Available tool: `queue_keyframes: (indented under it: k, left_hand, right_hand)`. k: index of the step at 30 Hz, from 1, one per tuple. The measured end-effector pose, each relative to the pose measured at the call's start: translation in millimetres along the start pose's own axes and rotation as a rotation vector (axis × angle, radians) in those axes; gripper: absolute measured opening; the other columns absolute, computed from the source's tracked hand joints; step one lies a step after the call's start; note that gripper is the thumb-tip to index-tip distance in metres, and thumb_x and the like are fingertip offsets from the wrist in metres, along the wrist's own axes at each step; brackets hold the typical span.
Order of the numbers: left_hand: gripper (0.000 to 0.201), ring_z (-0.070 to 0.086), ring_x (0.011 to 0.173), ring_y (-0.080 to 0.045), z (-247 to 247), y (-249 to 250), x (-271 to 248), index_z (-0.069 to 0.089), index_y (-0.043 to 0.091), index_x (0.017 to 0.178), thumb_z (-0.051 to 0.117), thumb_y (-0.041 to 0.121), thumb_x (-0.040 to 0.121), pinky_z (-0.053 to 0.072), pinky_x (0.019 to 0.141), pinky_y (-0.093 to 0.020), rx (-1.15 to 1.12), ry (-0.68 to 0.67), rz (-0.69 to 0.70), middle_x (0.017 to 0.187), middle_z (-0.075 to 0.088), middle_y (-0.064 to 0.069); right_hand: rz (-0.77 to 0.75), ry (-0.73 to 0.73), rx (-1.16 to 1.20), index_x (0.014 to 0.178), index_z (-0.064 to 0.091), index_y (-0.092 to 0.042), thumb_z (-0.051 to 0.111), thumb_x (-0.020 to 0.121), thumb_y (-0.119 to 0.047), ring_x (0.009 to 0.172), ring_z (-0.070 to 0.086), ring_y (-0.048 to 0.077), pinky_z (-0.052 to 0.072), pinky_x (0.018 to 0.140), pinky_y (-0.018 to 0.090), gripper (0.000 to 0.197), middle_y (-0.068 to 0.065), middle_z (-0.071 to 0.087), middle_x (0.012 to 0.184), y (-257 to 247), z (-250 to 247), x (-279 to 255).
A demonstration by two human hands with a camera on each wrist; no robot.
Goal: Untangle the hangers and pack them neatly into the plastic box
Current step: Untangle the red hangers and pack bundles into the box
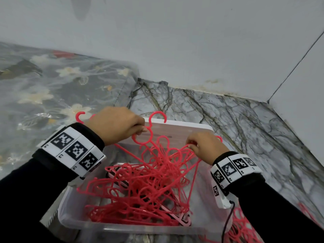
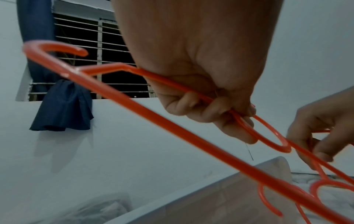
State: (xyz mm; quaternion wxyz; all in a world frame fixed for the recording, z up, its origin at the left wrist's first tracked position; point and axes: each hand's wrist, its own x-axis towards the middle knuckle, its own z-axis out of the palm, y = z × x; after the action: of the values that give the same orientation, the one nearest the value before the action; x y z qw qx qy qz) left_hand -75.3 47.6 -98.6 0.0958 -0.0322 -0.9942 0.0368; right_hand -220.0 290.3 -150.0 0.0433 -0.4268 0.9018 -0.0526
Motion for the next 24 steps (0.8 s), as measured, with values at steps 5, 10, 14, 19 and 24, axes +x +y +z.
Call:
queue_keyframes:
  k: [5, 10, 14, 19, 24]
  left_hand:
    - [0.032, 0.060, 0.069, -0.027, -7, -11, -5, 0.047, 0.029, 0.071, 0.035, 0.048, 0.094, 0.027, 0.048, -0.027, -0.092, 0.234, -0.175, 0.056, 0.046, 0.010]
    - [0.038, 0.060, 0.065, -0.022, -7, -16, -5, 0.052, 0.021, 0.076, 0.032, 0.045, 0.098, 0.047, 0.059, -0.036, -0.247, 0.260, -0.314, 0.063, 0.065, 0.006]
    - [0.037, 0.050, 0.064, -0.026, -3, -10, 0, 0.050, 0.020, 0.075, 0.034, 0.044, 0.099, 0.036, 0.056, -0.034, -0.257, 0.268, -0.401, 0.060, 0.051, 0.005]
    - [0.034, 0.052, 0.073, -0.025, -3, -1, 6, 0.057, 0.011, 0.084, 0.037, 0.031, 0.100, 0.036, 0.064, -0.035, -0.442, 0.237, -0.425, 0.074, 0.059, -0.002]
    - [0.026, 0.051, 0.070, -0.023, -1, 19, 13, 0.060, 0.010, 0.090, 0.041, 0.025, 0.099, 0.042, 0.069, -0.034, -0.720, 0.137, -0.424, 0.068, 0.052, 0.003]
  right_hand:
    - [0.090, -0.155, -0.031, 0.099, 0.067, -0.018, 0.059, 0.087, -0.021, 0.097, 0.060, 0.022, 0.049, 0.084, 0.034, 0.015, 0.000, 0.067, 0.095, 12, 10, -7]
    - [0.006, -0.107, 0.075, 0.093, 0.070, -0.025, 0.062, 0.088, -0.034, 0.088, 0.059, 0.013, 0.040, 0.072, 0.025, 0.013, -0.013, 0.059, 0.077, 7, 5, -11]
    - [-0.071, 0.017, 0.100, 0.089, 0.072, -0.024, 0.063, 0.087, -0.031, 0.084, 0.059, 0.012, 0.037, 0.070, 0.025, 0.012, -0.007, 0.067, 0.084, 3, -19, -14]
    - [-0.116, 0.297, 0.220, 0.079, 0.070, -0.019, 0.067, 0.084, -0.023, 0.072, 0.056, 0.015, 0.045, 0.076, 0.038, 0.008, -0.004, 0.062, 0.076, -4, -47, -22]
    - [-0.104, 0.416, 0.372, 0.078, 0.067, -0.017, 0.069, 0.084, -0.017, 0.068, 0.053, 0.009, 0.039, 0.067, 0.018, 0.006, -0.011, 0.058, 0.071, -6, -51, -23]
